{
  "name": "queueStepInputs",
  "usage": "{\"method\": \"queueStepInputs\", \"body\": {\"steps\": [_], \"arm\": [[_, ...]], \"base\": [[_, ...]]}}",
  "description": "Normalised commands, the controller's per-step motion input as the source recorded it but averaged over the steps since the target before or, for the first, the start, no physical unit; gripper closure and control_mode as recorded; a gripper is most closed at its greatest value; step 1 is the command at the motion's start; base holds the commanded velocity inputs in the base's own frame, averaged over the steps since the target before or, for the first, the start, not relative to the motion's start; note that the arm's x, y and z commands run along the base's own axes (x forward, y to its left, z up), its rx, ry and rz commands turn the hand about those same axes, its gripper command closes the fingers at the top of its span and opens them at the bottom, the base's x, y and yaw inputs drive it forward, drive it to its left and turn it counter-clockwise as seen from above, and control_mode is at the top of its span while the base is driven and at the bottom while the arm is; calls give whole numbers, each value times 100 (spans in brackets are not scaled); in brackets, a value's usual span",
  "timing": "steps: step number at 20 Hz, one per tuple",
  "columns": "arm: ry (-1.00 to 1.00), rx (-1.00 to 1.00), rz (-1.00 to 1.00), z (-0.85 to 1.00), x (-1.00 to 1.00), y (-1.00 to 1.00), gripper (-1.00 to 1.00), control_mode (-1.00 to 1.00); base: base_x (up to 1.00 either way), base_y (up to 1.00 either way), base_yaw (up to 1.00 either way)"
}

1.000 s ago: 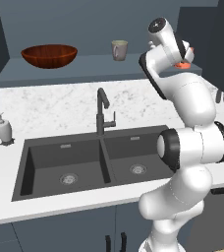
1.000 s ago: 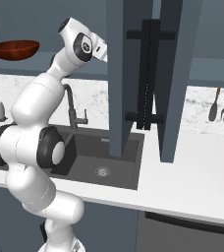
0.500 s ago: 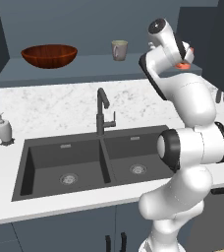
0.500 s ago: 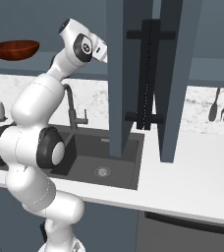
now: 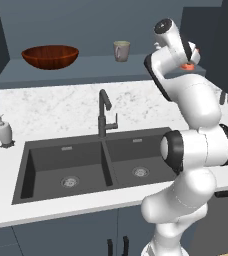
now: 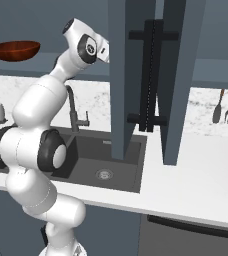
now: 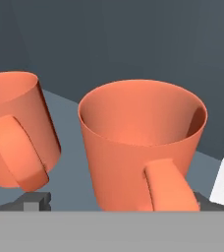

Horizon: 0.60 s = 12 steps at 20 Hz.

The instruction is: Gather all objects into one cabinet and sort the glasses and bowls to opposite sides.

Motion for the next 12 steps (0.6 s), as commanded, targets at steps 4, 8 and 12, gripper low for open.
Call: {"method": "queueStepInputs", "body": {"steps": [4,8,12], "arm": [[0,0,0,0,-33,0,-100,-100],[0,0,0,0,-31,0,-100,-100],[0,0,0,0,-4,0,-100,-100]], "base": [[0,0,0],[0,0,0],[0,0,0]]}}
